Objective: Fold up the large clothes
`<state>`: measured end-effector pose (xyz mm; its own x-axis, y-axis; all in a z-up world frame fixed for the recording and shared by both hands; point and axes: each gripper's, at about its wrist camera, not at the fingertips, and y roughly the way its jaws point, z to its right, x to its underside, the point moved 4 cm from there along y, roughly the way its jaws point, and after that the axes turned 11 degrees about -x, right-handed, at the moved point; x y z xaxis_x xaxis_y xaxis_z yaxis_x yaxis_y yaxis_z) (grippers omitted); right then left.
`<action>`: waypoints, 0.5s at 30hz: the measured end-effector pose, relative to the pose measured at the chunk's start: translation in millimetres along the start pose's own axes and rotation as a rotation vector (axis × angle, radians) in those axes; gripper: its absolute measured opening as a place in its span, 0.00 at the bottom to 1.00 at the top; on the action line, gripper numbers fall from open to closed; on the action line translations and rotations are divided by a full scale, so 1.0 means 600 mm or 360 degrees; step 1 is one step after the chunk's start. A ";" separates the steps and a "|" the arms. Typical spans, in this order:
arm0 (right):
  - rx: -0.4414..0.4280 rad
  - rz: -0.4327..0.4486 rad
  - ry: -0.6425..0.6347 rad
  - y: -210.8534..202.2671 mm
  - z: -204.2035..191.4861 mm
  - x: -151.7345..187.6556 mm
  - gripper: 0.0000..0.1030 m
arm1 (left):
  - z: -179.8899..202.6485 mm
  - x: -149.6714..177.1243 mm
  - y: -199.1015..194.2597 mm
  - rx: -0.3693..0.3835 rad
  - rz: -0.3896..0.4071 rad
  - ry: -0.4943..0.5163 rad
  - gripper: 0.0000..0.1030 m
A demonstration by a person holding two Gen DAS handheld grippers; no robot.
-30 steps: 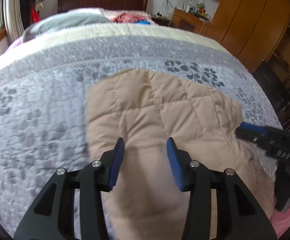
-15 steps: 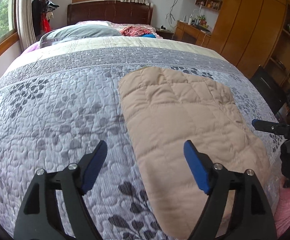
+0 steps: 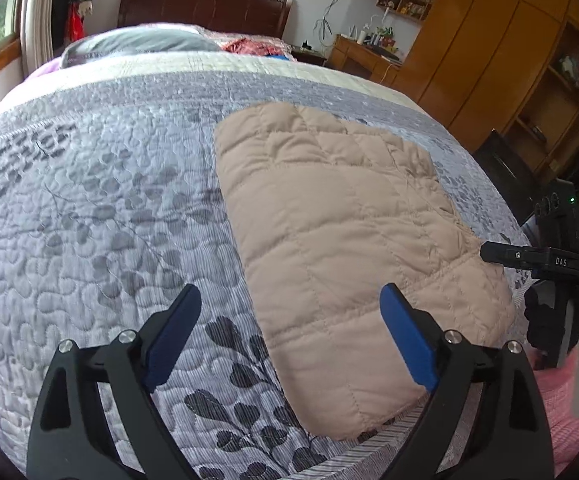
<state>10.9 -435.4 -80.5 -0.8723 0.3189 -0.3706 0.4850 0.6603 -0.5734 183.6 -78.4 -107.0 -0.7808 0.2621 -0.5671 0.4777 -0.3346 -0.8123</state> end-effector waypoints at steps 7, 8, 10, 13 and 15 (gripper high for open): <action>-0.0126 -0.0033 0.0072 0.015 0.018 0.010 0.88 | -0.007 0.009 0.045 0.0207 -0.0175 -0.0060 0.88; -0.0151 -0.0039 0.0089 0.017 0.022 0.011 0.88 | -0.011 0.010 0.056 0.0278 -0.0221 -0.0095 0.88; -0.0189 -0.0055 0.0118 0.024 0.027 0.013 0.89 | -0.019 0.012 0.075 0.0397 -0.0296 -0.0172 0.88; -0.0231 -0.0086 0.0156 0.037 0.038 0.018 0.93 | -0.029 0.014 0.101 0.0556 -0.0383 -0.0262 0.88; -0.0253 -0.0100 0.0176 0.044 0.046 0.020 0.93 | -0.029 0.016 0.115 0.0633 -0.0419 -0.0295 0.89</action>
<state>15.0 -432.6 -120.3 -0.9064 0.3406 -0.2499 0.4210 0.7774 -0.4673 216.3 -83.1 -170.9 -0.9295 0.2309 -0.2876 0.0934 -0.6070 -0.7892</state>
